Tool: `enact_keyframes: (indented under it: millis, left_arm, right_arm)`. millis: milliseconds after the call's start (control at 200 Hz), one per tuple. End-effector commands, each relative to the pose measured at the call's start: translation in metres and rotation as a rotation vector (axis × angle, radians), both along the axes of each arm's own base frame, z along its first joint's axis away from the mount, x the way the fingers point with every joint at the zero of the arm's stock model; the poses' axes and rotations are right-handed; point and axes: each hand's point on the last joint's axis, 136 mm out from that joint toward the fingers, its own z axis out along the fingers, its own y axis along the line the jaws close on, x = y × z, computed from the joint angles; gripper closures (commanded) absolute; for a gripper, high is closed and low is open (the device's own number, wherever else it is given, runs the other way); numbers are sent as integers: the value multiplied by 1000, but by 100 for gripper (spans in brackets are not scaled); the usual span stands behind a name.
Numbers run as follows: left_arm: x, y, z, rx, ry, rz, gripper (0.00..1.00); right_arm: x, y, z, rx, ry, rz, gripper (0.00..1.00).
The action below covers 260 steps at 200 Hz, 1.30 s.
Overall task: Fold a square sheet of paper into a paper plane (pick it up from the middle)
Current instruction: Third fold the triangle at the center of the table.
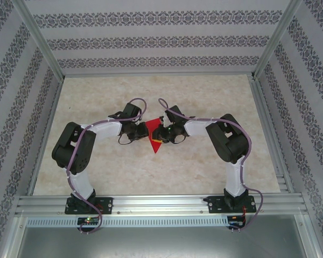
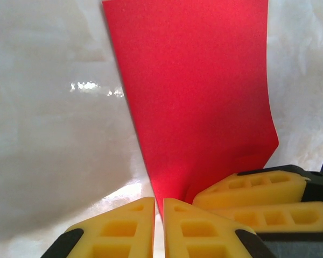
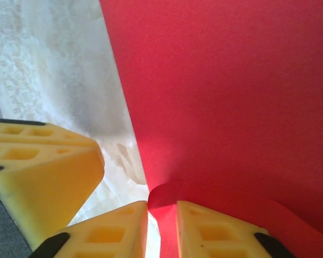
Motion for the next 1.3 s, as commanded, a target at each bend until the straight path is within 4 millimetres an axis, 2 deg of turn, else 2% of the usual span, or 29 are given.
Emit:
enact_keyframes:
  millis: [0, 195, 490, 944, 1294]
  left_arm:
    - [6, -4, 16, -65, -39, 12, 86]
    - [3, -12, 17, -116, -36, -6, 87]
    - [-2, -22, 17, -155, -31, -32, 89]
    - [-5, -34, 6, -143, -2, -61, 95]
    - [-4, -32, -8, -98, 21, -50, 95]
  right_arm:
    - [-8, -24, -30, -106, 38, -27, 82]
    - [-10, -28, -34, -118, 44, -32, 93]
    - [-11, -29, -36, -123, 51, -31, 100]
    - [-11, -29, -37, -123, 54, -34, 100]
    - [-11, -29, -34, -117, 52, -34, 100]
